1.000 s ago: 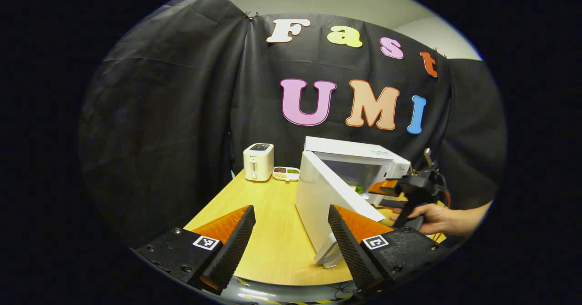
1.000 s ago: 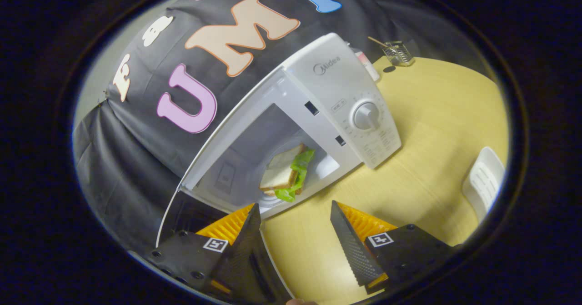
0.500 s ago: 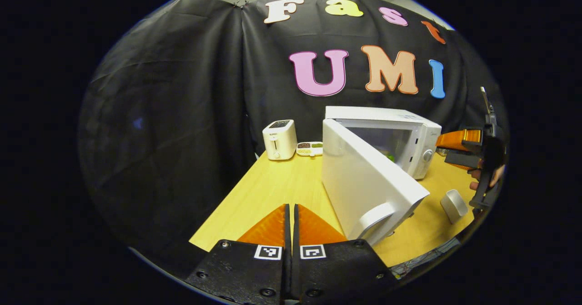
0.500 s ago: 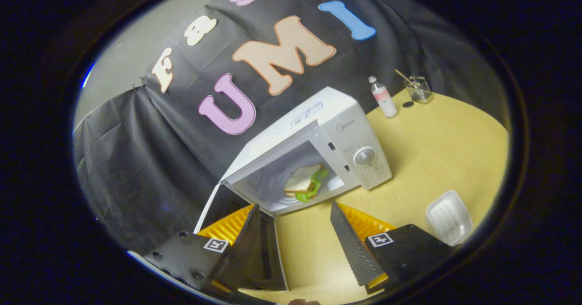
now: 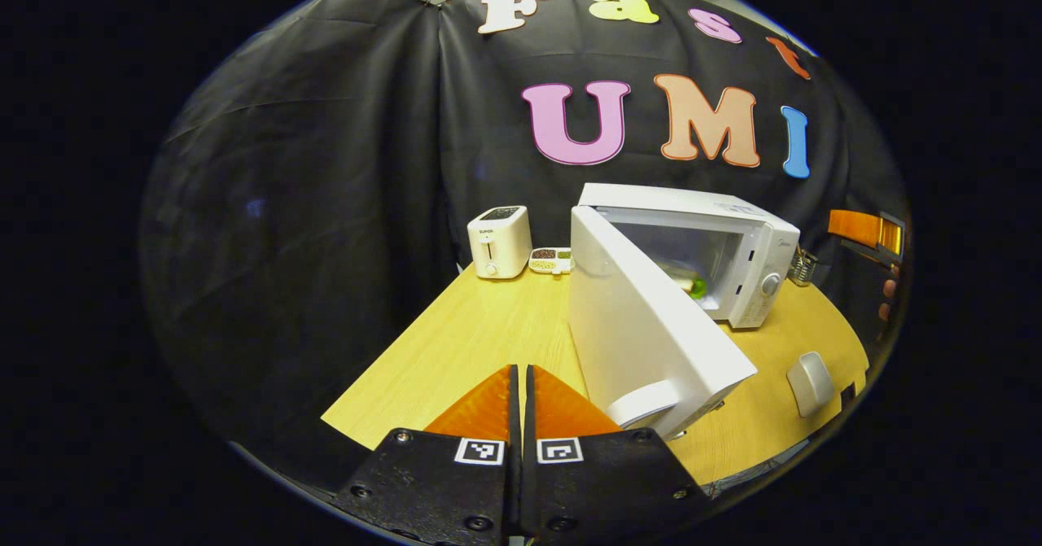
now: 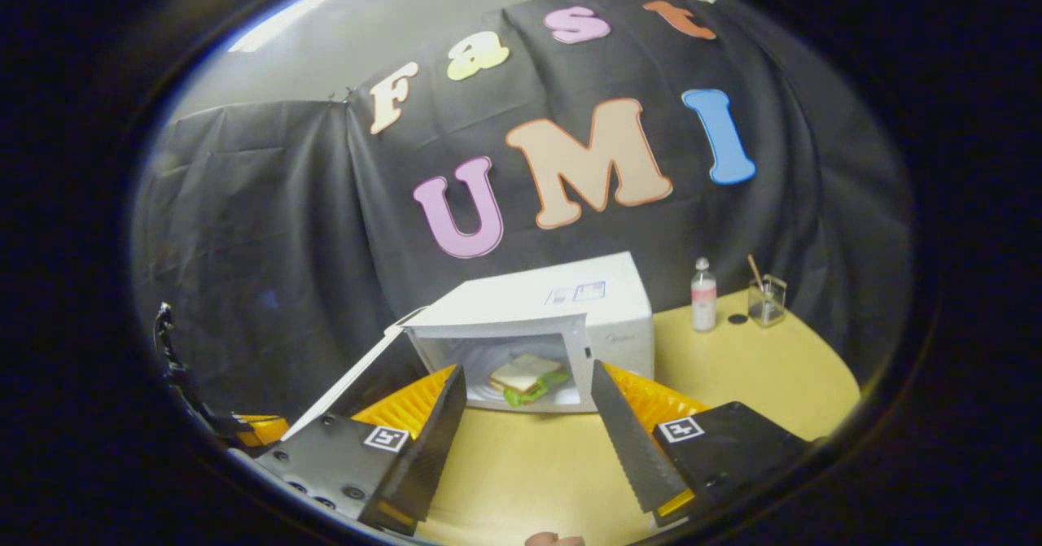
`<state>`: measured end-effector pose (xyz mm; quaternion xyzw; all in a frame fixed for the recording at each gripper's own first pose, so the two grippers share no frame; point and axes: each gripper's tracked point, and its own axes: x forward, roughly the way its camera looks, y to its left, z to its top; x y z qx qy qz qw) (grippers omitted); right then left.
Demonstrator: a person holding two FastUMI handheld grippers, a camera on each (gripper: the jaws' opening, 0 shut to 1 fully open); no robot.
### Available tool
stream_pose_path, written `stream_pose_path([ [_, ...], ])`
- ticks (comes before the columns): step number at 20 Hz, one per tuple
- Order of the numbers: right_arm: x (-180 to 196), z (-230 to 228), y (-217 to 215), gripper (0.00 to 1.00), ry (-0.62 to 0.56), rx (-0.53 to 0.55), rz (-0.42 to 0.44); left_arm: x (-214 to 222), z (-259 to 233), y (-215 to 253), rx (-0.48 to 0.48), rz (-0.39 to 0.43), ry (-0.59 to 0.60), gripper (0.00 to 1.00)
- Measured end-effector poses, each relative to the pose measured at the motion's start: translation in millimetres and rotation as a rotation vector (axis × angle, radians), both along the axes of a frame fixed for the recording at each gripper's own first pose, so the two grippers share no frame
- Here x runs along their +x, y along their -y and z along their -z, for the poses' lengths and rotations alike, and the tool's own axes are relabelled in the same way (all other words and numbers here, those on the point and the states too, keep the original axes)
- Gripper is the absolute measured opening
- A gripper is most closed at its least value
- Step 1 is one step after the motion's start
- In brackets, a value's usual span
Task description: Open the microwave oven with the left hand, put the food in, and close the microwave oven.
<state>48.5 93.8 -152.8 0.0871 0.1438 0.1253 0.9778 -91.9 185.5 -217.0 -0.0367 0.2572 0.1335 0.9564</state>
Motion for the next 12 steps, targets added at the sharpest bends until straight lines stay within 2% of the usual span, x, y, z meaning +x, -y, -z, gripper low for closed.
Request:
stream_pose_path([
  [1, -2, -5, 8, 0.83, 0.021, -0.028, -0.003, 3, 1, 4, 0.006, 0.005, -0.003, 0.01],
  [2, -2, -11, 14, 0.95, 0.036, -0.045, 0.0, 2, 2, 6, 0.013, 0.009, -0.006, 0.01],
  [3, -2, -14, 20, 0.84, 0.051, -0.058, 0.003, 6, 1, 12, 0.014, 0.019, -0.003, 0.01],
  [6, -2, -19, 37, 0.84, 0.095, -0.089, 0.021, 17, 3, 31, 0.034, 0.049, -0.017, 0.01],
  [7, -4, -17, 40, 0.95, 0.097, -0.097, 0.021, 24, 3, 32, 0.057, 0.061, -0.011, 0.01],
  [12, -5, -27, 54, 0.95, 0.136, -0.128, 0.032, 47, 1, 64, 0.055, 0.128, -0.003, 0.01],
])
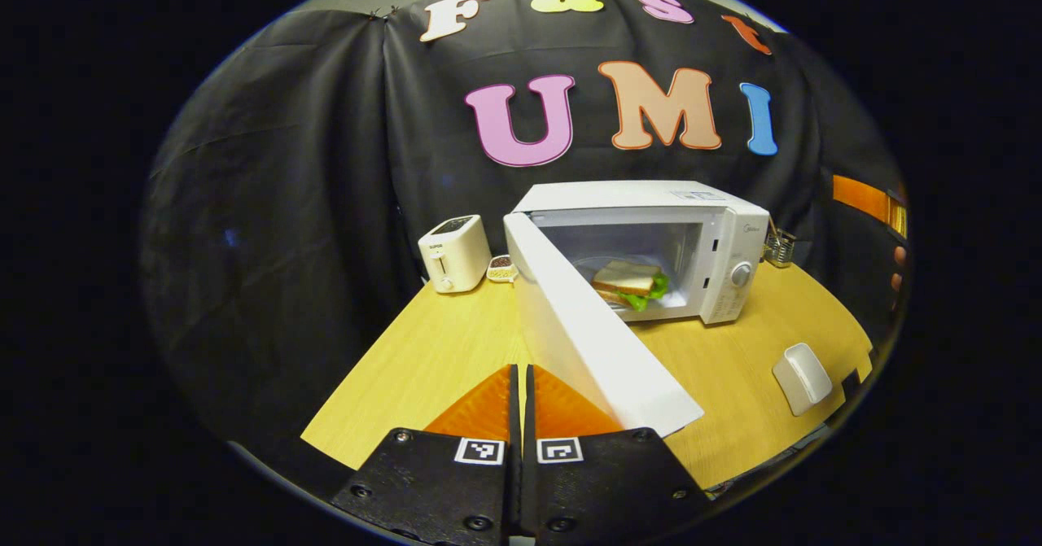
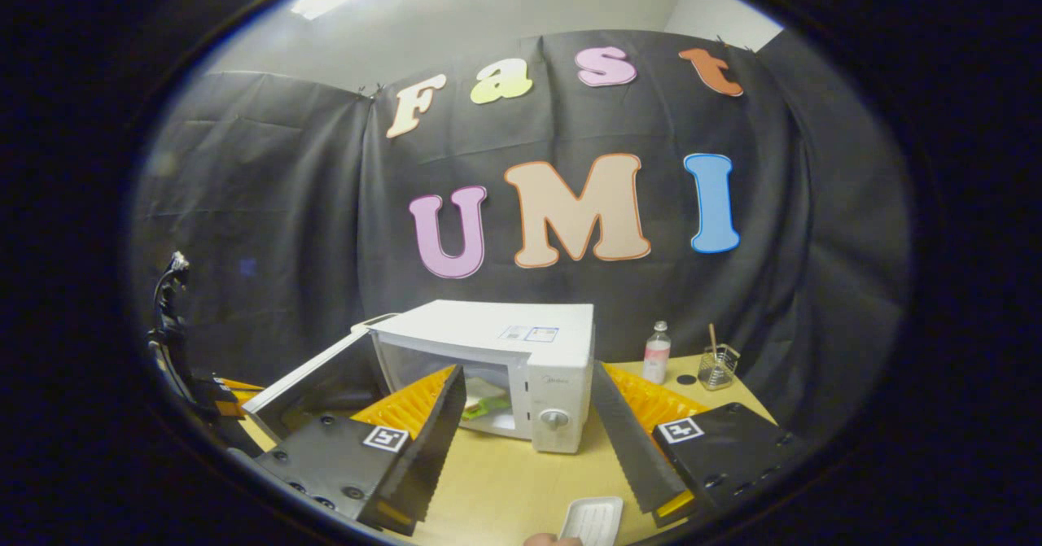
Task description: Open the microwave oven with the left hand, put the food in, and close the microwave oven.
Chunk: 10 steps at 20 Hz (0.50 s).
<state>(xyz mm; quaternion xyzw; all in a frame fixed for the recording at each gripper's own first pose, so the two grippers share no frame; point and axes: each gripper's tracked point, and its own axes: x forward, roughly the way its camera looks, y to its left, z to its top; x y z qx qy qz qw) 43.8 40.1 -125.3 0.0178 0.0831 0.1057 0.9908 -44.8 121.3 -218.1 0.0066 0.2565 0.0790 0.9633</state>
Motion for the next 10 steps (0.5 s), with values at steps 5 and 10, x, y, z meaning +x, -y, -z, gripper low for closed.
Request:
stream_pose_path([
  [5, -7, -10, 19, 0.84, 0.025, -0.002, 0.015, 23, 5, 30, 0.005, 0.075, -0.002, 0.01],
  [10, -15, -14, 32, 0.84, 0.033, -0.013, 0.018, 42, 9, 57, -0.014, 0.128, -0.004, 0.01],
])
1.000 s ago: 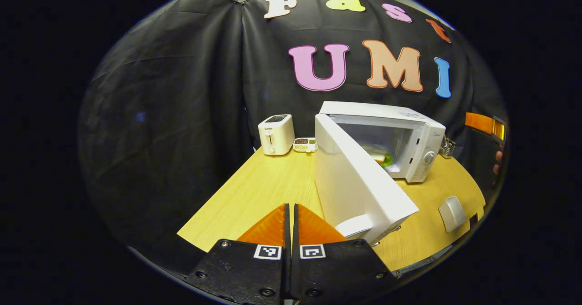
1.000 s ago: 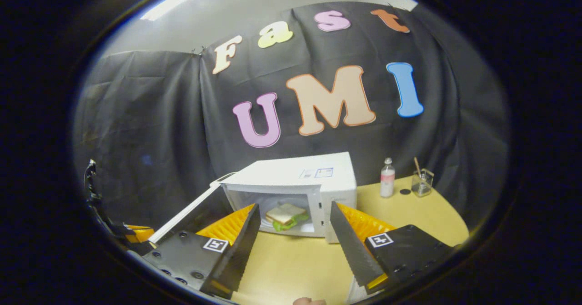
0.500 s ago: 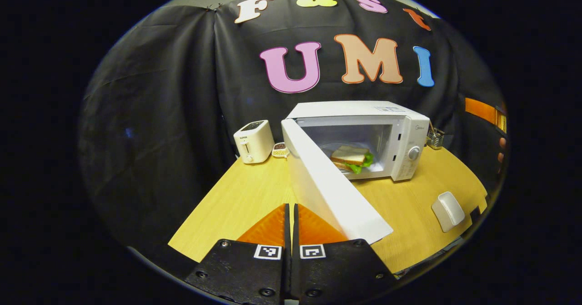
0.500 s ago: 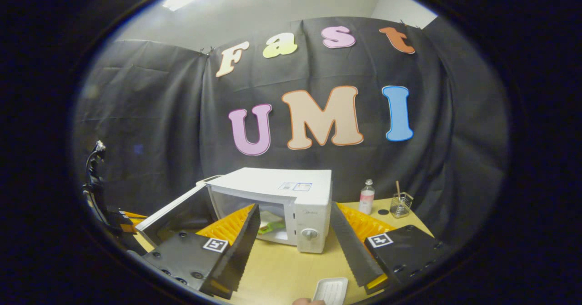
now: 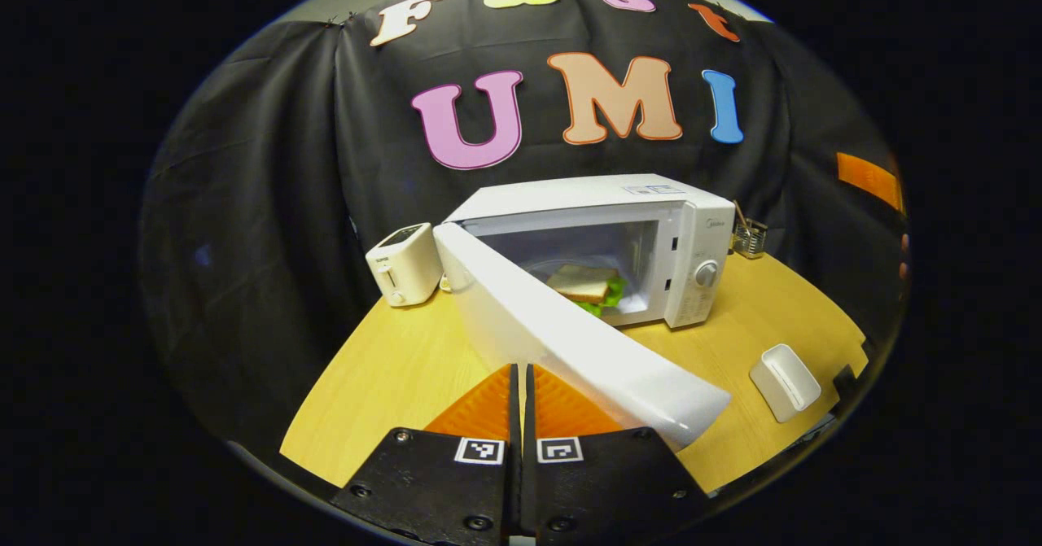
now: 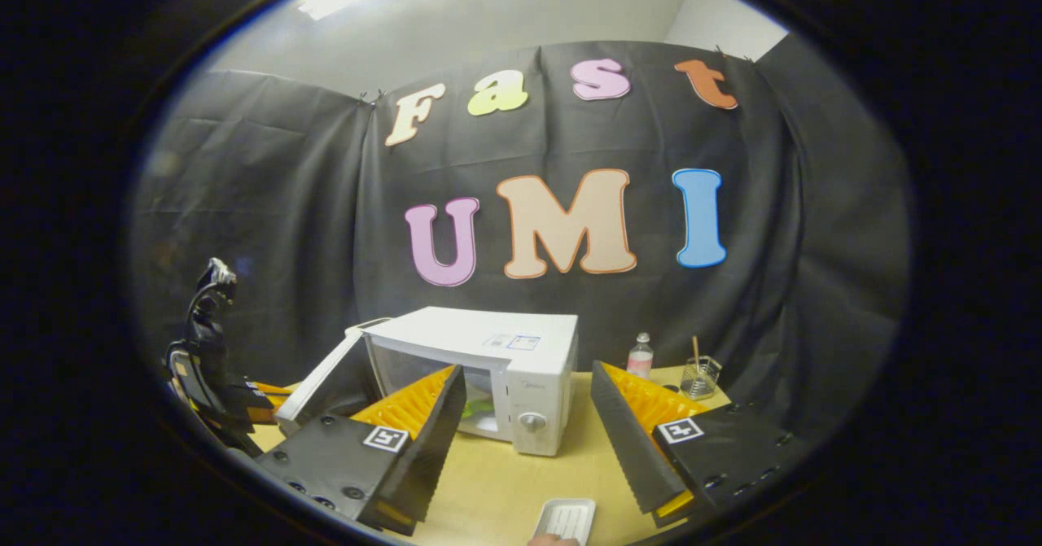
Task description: Open the microwave oven with the left hand, put the food in, and close the microwave oven.
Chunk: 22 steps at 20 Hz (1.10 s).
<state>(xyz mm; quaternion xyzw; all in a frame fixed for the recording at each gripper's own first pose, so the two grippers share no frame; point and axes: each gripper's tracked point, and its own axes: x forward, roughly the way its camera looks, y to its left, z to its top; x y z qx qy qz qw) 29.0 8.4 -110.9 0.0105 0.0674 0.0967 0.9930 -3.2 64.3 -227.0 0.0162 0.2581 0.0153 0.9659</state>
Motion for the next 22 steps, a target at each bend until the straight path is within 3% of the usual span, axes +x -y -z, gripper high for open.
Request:
stream_pose_path([
  [12, -12, 5, 29, 0.84, -0.017, -0.015, 0.059, 54, 14, 63, -0.013, 0.14, -0.017, 0.01],
  [22, -11, -2, 39, 0.84, -0.021, -0.03, 0.071, 104, 17, 90, -0.073, 0.145, -0.011, 0.01],
])
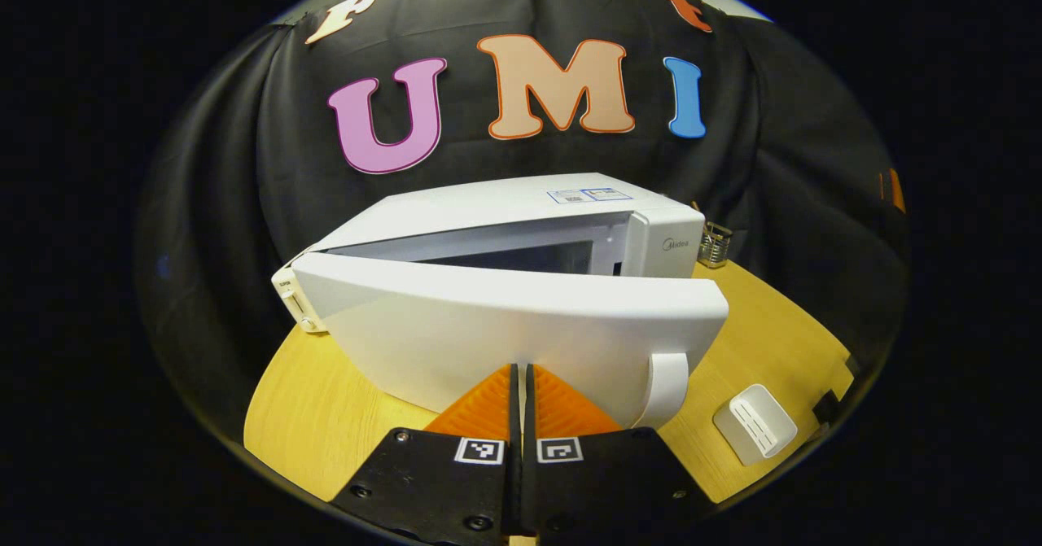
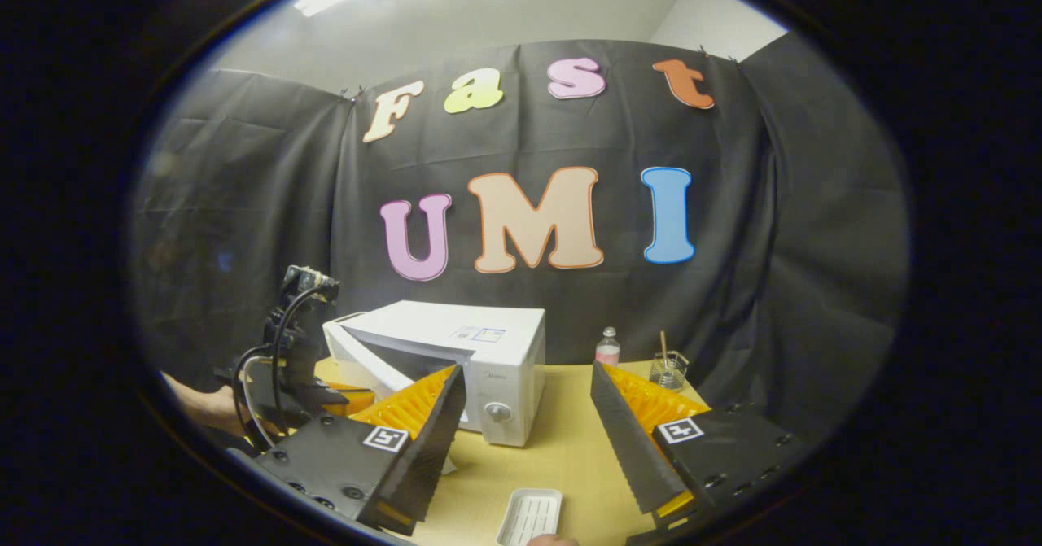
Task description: Open the microwave oven with the left hand, put the food in, and close the microwave oven.
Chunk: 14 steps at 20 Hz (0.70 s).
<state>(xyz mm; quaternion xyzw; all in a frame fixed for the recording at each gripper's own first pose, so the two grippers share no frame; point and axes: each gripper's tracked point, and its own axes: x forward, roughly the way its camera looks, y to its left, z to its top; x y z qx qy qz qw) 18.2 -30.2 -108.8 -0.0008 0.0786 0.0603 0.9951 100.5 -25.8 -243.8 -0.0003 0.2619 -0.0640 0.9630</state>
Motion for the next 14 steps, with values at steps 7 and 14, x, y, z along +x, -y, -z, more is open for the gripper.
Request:
stream_pose_path([
  [7, 4, -3, -1, 0.84, 0.012, -0.027, -0.017, 30, 7, 16, -0.044, 0.001, -0.009, 0.01],
  [14, 8, -5, 8, 0.96, 0.011, -0.044, -0.003, 59, 9, 24, -0.072, -0.011, -0.013, 0.01],
])
